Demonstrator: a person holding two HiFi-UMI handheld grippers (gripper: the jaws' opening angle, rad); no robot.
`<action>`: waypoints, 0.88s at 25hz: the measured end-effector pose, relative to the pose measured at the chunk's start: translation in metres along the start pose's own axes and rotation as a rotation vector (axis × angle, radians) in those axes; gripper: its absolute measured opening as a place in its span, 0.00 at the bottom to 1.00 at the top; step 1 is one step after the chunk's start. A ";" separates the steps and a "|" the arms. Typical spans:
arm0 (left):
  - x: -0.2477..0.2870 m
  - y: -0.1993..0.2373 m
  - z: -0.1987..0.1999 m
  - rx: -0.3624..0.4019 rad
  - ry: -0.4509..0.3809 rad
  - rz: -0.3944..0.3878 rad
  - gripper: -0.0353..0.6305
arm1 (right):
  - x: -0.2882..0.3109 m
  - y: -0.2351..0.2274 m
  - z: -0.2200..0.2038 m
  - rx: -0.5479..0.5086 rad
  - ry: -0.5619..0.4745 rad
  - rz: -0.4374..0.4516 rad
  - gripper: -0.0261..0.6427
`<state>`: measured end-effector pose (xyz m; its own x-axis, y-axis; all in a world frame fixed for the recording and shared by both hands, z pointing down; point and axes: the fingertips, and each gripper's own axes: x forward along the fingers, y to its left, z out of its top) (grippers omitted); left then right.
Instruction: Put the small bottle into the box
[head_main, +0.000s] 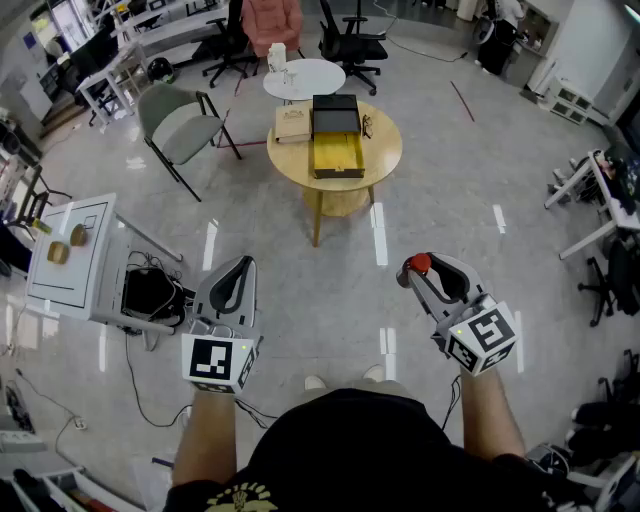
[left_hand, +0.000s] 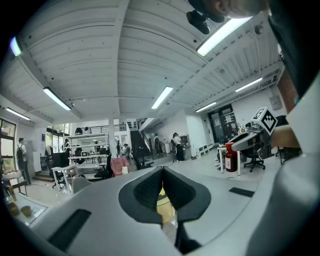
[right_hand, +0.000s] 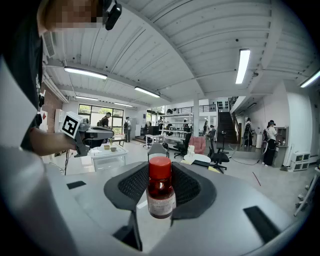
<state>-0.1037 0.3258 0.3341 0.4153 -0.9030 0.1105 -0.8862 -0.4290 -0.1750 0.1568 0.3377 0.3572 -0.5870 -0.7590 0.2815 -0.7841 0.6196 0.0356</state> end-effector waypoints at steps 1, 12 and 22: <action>-0.003 0.005 -0.001 -0.003 -0.001 -0.007 0.08 | 0.003 0.008 0.001 -0.002 0.002 0.003 0.26; -0.016 0.059 -0.028 -0.037 -0.031 -0.035 0.08 | 0.036 0.050 -0.002 0.012 0.027 -0.029 0.26; 0.021 0.079 -0.038 -0.030 -0.014 -0.006 0.08 | 0.075 0.018 0.002 0.012 0.041 -0.017 0.26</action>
<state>-0.1724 0.2736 0.3599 0.4236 -0.9005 0.0978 -0.8891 -0.4340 -0.1452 0.0982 0.2914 0.3768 -0.5650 -0.7604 0.3202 -0.7964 0.6041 0.0294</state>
